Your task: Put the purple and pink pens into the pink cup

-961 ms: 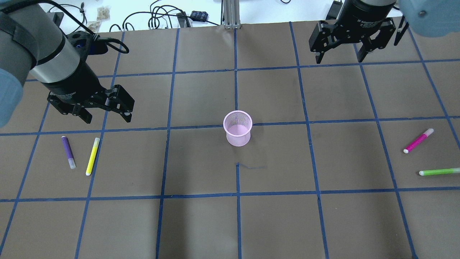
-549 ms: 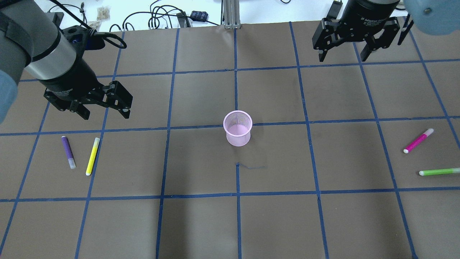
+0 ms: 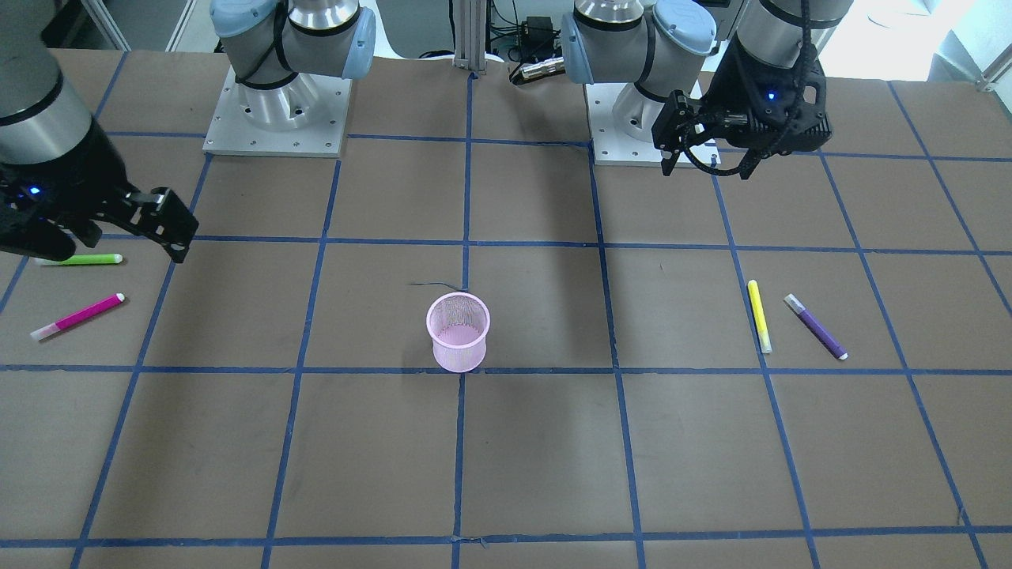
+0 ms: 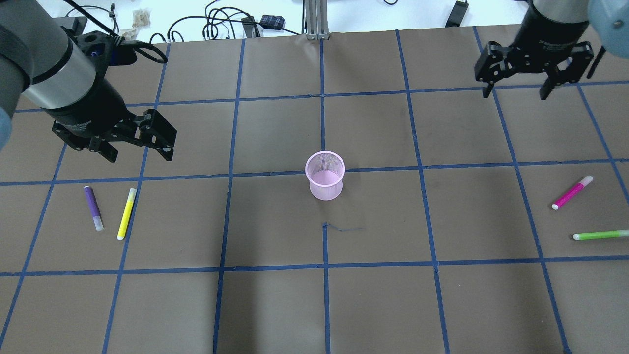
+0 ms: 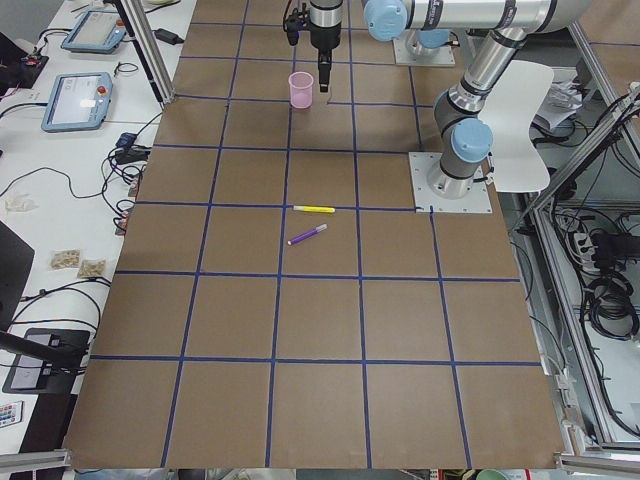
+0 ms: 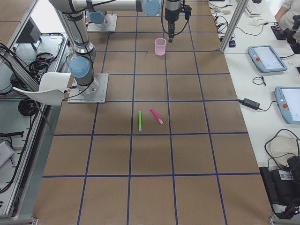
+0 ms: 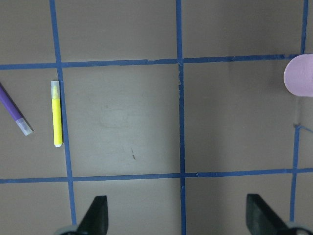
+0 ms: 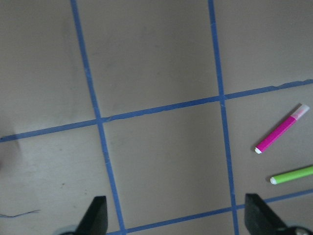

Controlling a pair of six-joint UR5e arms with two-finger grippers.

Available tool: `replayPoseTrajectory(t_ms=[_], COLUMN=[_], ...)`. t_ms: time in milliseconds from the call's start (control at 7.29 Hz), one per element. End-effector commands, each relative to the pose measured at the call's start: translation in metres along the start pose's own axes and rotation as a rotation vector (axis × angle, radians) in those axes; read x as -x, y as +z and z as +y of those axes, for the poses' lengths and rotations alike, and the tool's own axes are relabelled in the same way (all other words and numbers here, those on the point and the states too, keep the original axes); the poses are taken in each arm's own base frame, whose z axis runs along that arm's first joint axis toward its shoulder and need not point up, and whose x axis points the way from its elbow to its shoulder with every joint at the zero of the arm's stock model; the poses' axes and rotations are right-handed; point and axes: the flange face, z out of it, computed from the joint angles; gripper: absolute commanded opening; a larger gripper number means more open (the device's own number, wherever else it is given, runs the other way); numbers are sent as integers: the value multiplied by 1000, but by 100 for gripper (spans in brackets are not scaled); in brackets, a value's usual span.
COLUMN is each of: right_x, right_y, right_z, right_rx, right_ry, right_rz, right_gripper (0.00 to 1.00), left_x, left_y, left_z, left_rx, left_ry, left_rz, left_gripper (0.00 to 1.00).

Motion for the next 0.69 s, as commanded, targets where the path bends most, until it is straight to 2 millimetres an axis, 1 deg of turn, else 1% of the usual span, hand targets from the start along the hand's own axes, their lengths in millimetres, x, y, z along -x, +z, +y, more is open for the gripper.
replayPoseTrajectory(t_ms=[0,137,275,412,549], right_x=[-81,-95,-127,-153,-175], right_y=[78,120,161,195,222], right_z=[-2,7,23,37,48], right_rx=[-25,-56,-46,-32,-12], right_ry=[87,122,199,265,321], right_rz=[12,17,13,16,6], right_gripper=[100,100,100,100,100], left_x=[2,2,2,3,3], left_y=[2,3,3,3,4], left_z=[-2,-3,-3,-4,-5], left_rx=[1,2,1,2,2], left_ry=[-2,-2,-2,-4,-4], left_rz=[-1,-1,-1,1,2], left_gripper=[100,100,100,100,100])
